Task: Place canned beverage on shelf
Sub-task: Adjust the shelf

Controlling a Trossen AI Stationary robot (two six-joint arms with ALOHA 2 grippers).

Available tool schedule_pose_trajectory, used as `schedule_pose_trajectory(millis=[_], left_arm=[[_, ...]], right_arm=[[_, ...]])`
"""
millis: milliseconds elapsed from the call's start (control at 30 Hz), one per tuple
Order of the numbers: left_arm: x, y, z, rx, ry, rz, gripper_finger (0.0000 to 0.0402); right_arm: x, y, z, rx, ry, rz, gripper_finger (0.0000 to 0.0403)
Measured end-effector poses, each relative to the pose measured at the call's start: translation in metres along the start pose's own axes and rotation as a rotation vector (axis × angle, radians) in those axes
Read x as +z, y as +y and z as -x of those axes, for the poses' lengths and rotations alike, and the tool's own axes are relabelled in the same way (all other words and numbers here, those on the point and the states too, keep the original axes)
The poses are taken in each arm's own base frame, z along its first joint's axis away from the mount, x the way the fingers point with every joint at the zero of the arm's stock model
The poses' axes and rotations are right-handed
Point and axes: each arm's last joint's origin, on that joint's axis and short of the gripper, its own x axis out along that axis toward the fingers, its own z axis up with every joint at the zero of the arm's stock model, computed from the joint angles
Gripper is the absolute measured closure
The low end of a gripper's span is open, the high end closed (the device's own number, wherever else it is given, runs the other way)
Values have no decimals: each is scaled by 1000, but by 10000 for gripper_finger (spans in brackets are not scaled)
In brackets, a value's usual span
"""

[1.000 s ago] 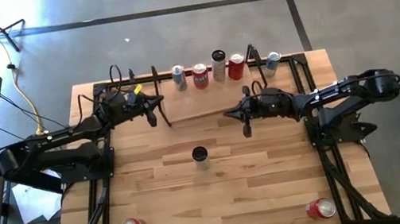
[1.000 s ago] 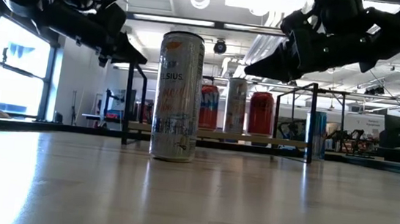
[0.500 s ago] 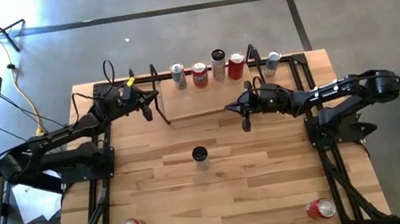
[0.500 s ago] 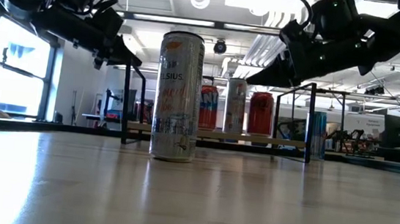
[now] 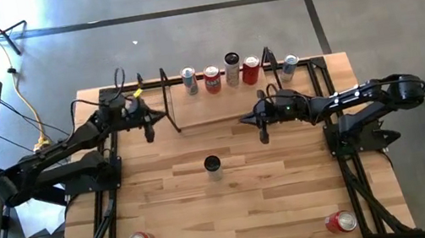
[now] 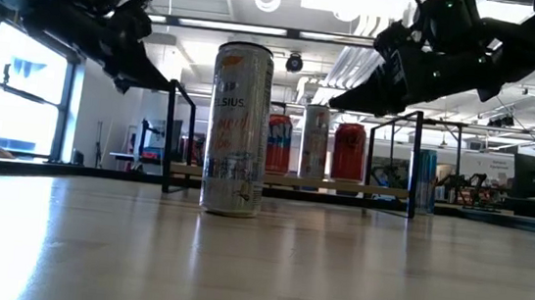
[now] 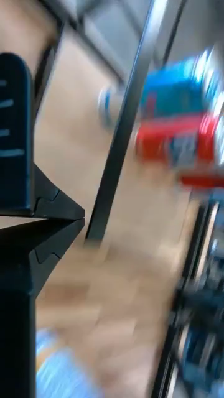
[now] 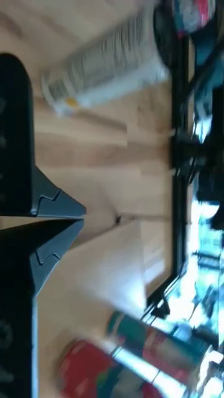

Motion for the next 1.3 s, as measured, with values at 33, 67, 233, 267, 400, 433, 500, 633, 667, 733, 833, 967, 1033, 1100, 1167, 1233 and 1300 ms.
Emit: schedule_pose_trajectory(millis=[33, 67, 233, 267, 400, 433, 500, 633, 667, 733, 833, 967, 1033, 1100, 1167, 1233, 1300], left_arm=[[-3, -3, -2, -36, 11, 0, 401], [-7, -5, -4, -73, 25, 1, 401], [-26, -15, -17, -68, -7, 29, 401], [-29, -16, -19, -47, -24, 40, 401], [-32, -16, -24, 54, -76, 79, 401], [-31, -15, -25, 83, -91, 82, 401], [-29, -14, -26, 130, -116, 80, 401], [-30, -10, -27, 198, -119, 87, 401], [-30, -9, -27, 201, -120, 88, 401], [-29, -8, -27, 203, -128, 87, 401], [-28, -8, -25, 210, -131, 60, 401], [-26, -9, -20, 235, -133, 11, 401], [-25, -10, -17, 234, -135, -17, 401], [-25, -11, -14, 207, -135, -26, 401], [-25, -12, -12, 183, -126, -18, 401], [-26, -13, -10, 158, -108, -16, 401], [-29, -14, -10, 143, -77, -11, 401]], right_arm=[[1, 0, 0, 11, -8, 8, 403], [0, 0, -1, 11, -9, 8, 403], [-7, 0, -5, 8, 32, 3, 403], [-9, 0, -6, 5, 38, 3, 403], [-9, -1, -8, -10, 37, 2, 403], [-9, -1, -8, -12, 33, 3, 403], [-9, -2, -8, -13, 28, 4, 403], [-9, -5, -7, -34, 25, -3, 403], [-9, -6, -7, -39, 25, -6, 403], [-9, -7, -7, -50, 25, -7, 403], [-9, -8, -7, -74, 26, -7, 403], [-9, -9, -7, -121, 29, -30, 403], [-9, -8, -7, -135, 30, -39, 403], [-7, -6, -8, -128, 29, -49, 403], [-3, -2, -10, -111, 32, -49, 403], [1, 2, -12, -98, 43, -43, 403], [4, 6, -14, -92, 60, -28, 403]])
